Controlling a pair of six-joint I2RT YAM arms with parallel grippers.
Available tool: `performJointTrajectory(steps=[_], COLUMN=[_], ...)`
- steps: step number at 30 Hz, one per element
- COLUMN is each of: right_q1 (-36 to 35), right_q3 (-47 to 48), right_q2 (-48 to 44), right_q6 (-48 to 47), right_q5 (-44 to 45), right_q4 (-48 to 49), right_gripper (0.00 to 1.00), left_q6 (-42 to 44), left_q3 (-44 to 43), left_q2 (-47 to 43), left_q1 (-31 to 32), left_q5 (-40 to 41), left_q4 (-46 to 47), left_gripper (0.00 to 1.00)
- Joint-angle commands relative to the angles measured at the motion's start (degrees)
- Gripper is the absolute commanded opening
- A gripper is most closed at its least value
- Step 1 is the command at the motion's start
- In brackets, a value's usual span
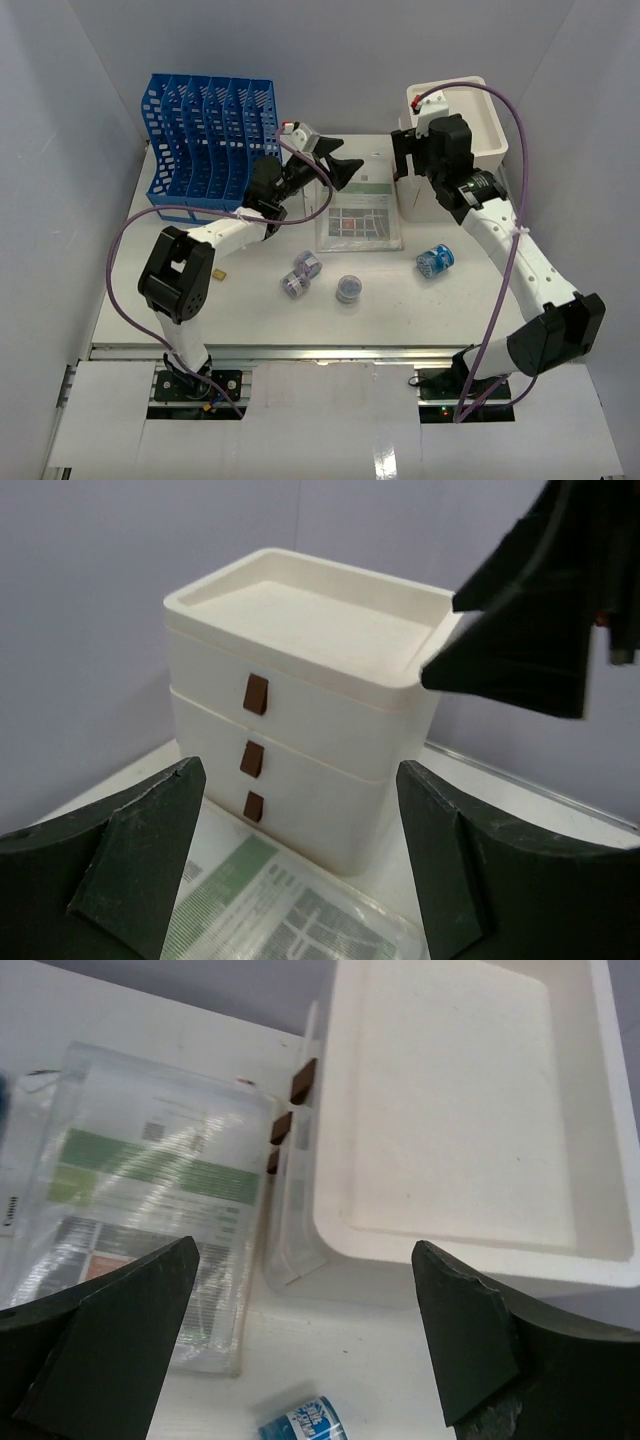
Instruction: Organize the desk
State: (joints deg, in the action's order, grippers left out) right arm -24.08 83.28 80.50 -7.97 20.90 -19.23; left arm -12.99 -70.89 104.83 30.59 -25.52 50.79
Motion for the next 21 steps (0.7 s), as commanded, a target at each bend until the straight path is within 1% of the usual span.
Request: performJointTrajectory(steps=[1,2,3,5,8,9,13,16,21], right_q1=[0.06,0.31,0.42,0.61,1.68,2.62,4.12,4.12,4.12], right_q3=[5.61,5.75,6.50,7.05,6.72,6.72,7.06,6.89,6.76], right_q2=[4.37,4.57,5.55,7.06,8.32,8.62,10.50,11.67,13.28], right_q6=[3.42,3.33,3.54,3.31,3.08,3.23,5.06,4.68,3.17], right_q5=[12.67,13.14,12.45,13.05,13.65,12.49,7.66,4.58,2.59], right_q4=[0.17,0.16,-0.14,-0.11,-0.06,-0.29,-2.49,-3.09,-3.09], right_gripper=[0.91,0.91,0.87,0.83,0.81,0.80,0.68,0.61,0.63], left_q6=[-0.20,-0.19,-0.12,0.34,1.11,1.48,1.56,1.26,0.90], left_q3=[5.86,6.03,7.07,8.94,10.27,10.86,12.37,13.14,13.85], left_q2=[-5.37,-5.51,-6.56,-8.25,-9.48,-9.99,-10.88,-11.16,-11.22], left_q1=[0.27,0.26,0.26,0.35,0.26,0.26,0.35,0.35,0.31], left_q5=[-1.23,-1.29,-1.59,-1.92,-2.44,-2.52,-2.80,-3.22,-3.58], left_q4=[-3.95,-3.95,-4.09,-4.40,-5.15,-5.44,-5.35,-5.15,-5.09], left_gripper=[0.89,0.89,0.89,0.89,0.89,0.89,0.90,0.90,0.90])
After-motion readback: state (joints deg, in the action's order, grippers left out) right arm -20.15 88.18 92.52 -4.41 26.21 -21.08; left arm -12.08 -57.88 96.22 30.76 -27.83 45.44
